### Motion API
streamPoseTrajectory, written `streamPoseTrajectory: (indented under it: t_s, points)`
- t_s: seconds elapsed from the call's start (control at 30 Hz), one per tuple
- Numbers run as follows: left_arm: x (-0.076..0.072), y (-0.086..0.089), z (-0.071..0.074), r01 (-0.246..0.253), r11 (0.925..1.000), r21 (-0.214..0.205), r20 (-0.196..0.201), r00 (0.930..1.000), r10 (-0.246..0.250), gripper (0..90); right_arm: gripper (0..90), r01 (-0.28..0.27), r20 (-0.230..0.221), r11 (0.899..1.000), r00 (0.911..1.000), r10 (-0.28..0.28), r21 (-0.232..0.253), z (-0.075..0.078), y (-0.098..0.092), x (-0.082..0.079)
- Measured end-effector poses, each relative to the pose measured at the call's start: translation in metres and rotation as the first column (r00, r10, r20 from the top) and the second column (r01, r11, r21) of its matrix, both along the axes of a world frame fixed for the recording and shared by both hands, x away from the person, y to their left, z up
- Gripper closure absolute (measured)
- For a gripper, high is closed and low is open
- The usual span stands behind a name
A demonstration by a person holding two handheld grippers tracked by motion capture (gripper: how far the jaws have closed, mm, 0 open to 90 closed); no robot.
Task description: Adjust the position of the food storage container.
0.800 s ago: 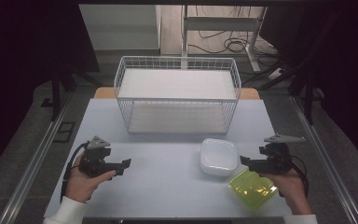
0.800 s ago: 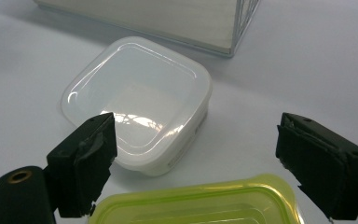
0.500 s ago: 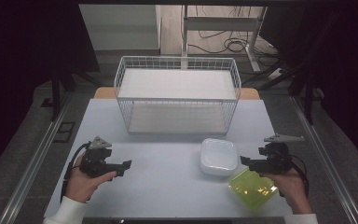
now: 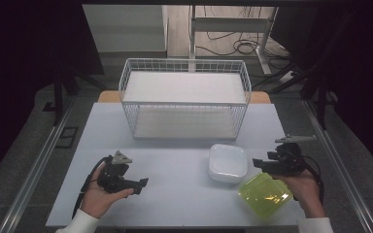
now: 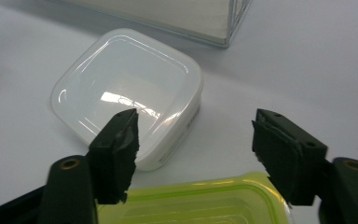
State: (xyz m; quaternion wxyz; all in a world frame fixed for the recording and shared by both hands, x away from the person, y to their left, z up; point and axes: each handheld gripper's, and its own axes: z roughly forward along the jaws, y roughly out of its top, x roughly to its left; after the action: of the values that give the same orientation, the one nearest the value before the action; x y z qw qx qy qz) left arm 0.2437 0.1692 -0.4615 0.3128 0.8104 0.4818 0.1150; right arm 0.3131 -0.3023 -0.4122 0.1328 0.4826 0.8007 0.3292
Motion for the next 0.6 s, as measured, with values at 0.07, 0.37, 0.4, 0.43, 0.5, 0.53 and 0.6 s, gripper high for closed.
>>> streamPoseTrajectory:
  t_s: [0.07,0.37,0.4,0.43,0.5,0.53,0.6]
  points:
    - [0.0,-0.001,-0.002,0.001,1.0,0.002,-0.006,1.0,-0.001,14.7,36.9,-0.007,-0.013,1.0,0.9999,0.007,-0.002,0.0,0.0,0.003]
    - [0.0,-0.001,-0.002,-0.005,1.0,0.0,-0.01,0.9999,0.005,14.5,59.5,-0.046,-0.074,0.994,0.9965,0.038,-0.103,0.008,0.0,0.023]
    - [0.0,-0.001,-0.003,-0.003,1.0,0.002,-0.013,0.9999,0.003,14.5,61.9,-0.052,-0.082,0.992,0.9957,0.043,-0.114,0.009,-0.001,0.025]
    - [0.001,-0.001,-0.003,-0.003,1.0,0.003,-0.015,0.9999,0.003,14.4,65.0,-0.061,-0.094,0.989,0.9944,0.049,-0.137,0.009,0.0,0.028]
    - [0.001,-0.001,-0.003,-0.003,1.0,0.003,-0.015,0.9999,0.003,14.3,70.7,-0.077,-0.115,0.982,0.9917,0.058,-0.17,0.007,-0.001,0.034]
    - [0.0,0.0,-0.003,-0.003,1.0,0.003,-0.013,0.9999,0.003,14.3,73.7,-0.082,-0.125,0.98,0.9903,0.06,-0.18,0.005,-0.001,0.037]
    - [0.0,0.0,-0.003,-0.003,1.0,0.007,-0.015,0.9999,0.003,14.3,78.9,-0.083,-0.141,0.977,0.9884,0.056,-0.195,0.001,-0.003,0.042]
